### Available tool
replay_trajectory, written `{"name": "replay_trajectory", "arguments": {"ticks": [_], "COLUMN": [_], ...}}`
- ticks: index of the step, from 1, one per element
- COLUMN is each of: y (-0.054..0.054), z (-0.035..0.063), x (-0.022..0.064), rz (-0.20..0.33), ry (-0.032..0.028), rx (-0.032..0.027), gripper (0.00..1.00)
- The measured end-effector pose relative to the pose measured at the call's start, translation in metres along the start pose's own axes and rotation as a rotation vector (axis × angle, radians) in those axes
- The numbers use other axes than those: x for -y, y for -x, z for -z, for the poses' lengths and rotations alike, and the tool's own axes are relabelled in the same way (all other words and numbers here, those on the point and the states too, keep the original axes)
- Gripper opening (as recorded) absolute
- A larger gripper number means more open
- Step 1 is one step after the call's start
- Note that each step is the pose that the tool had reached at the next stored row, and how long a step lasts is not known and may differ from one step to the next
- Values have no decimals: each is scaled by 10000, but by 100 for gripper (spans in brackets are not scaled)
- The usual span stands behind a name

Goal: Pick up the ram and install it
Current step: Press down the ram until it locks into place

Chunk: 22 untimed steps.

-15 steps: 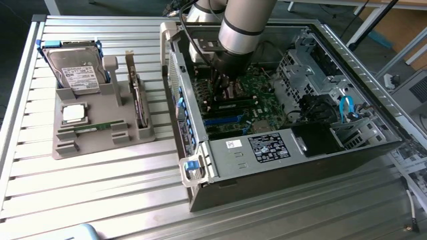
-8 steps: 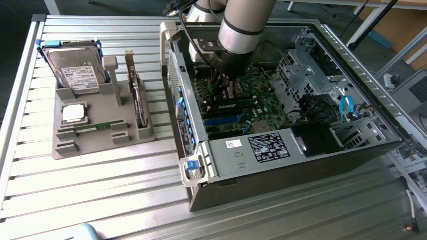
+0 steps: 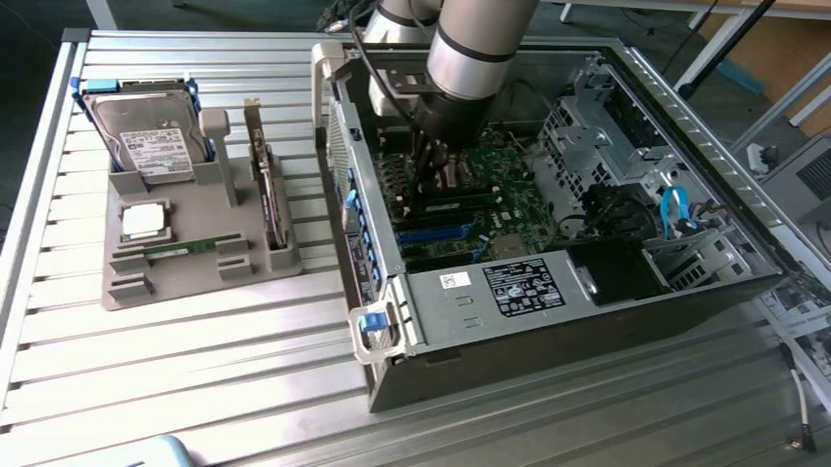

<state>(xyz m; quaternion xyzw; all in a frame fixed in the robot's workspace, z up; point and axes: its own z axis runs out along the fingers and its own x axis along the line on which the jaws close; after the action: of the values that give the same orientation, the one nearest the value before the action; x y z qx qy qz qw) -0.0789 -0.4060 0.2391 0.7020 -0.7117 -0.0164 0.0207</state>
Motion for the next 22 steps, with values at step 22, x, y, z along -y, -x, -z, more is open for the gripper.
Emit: {"name": "replay_trajectory", "arguments": {"ticks": [22], "y": [-2], "z": [414], "x": [-22], "rz": [0], "ry": [-41], "rx": [-4], "gripper": [11]}}
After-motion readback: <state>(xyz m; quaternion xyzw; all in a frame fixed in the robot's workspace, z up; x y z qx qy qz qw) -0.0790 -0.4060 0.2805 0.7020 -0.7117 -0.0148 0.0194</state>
